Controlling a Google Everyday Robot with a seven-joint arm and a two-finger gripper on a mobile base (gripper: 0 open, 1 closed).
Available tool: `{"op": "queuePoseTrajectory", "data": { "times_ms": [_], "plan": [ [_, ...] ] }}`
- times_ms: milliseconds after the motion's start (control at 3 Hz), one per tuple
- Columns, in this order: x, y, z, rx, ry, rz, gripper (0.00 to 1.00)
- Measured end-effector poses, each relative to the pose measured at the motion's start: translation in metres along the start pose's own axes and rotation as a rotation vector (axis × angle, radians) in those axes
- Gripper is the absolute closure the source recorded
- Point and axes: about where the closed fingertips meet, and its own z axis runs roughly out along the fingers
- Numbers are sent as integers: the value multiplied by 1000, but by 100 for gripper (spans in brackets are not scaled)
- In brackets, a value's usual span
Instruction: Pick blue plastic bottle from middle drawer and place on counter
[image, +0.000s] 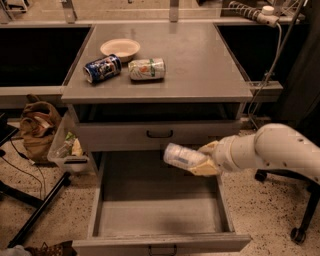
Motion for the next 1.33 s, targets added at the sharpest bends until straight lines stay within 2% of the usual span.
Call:
{"op": "queuePoseTrajectory", "data": {
  "times_ms": [333,667,1000,1333],
  "plan": [
    [-50,-28,-31,45,-4,-51,100],
    [-78,-56,-47,96,-21,-69,100],
    [-78,-56,-48,96,-21,-69,100],
    [-91,-63,-64,135,-26,-85,100]
  ]
}}
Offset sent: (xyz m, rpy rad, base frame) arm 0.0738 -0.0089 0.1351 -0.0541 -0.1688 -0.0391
